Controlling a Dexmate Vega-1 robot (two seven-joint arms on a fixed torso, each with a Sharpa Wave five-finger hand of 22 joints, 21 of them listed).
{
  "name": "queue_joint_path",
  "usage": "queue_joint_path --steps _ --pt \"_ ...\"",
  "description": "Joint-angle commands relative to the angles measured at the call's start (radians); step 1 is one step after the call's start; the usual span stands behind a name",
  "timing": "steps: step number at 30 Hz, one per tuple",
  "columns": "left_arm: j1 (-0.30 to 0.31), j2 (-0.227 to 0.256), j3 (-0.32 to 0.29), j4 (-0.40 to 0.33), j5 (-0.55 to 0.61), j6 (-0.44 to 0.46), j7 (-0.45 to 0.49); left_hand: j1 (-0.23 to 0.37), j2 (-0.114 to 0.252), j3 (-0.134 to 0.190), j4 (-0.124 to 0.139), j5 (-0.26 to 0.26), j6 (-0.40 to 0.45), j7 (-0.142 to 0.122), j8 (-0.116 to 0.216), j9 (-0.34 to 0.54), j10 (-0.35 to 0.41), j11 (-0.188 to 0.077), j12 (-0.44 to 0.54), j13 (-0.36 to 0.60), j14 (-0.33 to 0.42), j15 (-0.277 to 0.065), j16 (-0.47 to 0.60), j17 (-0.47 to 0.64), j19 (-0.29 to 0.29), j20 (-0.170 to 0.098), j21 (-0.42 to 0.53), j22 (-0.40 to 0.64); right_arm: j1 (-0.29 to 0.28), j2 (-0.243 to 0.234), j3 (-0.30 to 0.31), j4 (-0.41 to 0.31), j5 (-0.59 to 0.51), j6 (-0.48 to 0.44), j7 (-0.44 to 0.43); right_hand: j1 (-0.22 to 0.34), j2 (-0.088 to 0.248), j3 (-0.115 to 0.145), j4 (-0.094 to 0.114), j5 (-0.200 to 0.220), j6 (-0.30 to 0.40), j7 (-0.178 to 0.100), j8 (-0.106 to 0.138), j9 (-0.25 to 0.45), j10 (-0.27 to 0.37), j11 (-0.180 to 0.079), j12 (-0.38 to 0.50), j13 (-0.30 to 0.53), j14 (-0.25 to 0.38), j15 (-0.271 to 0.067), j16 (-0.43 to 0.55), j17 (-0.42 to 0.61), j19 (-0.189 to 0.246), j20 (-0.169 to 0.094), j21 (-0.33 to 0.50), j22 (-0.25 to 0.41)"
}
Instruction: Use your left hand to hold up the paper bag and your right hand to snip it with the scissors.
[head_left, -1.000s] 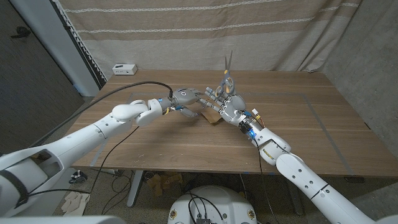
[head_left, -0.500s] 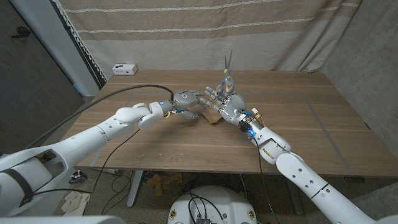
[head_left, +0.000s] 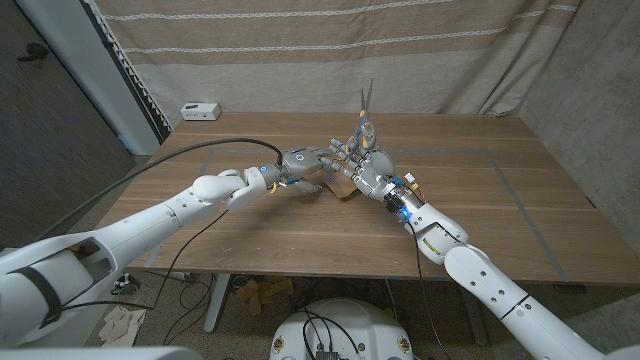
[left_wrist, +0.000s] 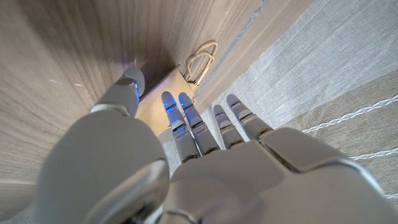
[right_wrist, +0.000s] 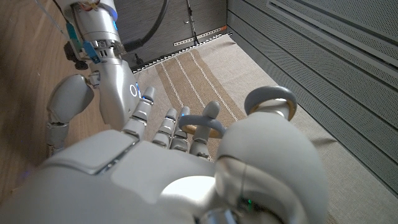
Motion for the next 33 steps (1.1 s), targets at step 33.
queue_joint_path --steps 33 --pt "-0.087 -0.077 0.116 0.149 -0.005 -0.003 0.066 -0.102 0.136 0.019 0.097 -0.075 0.048 -0.005 0.001 -0.002 0.050 -0.003 0.014 0.007 0.041 -0.170 0.016 0.011 0.015 -0.063 0.001 0.008 0.006 -0.014 0.000 -0.026 -0.003 -0.008 -0.018 -0.024 0.004 -0.006 0.003 -0.004 0.011 -0.004 0.015 -0.005 0.020 0.007 -0.010 0.007 0.030 -0.002 -0.006 0.003 0.017 0.007 -0.020 0.004"
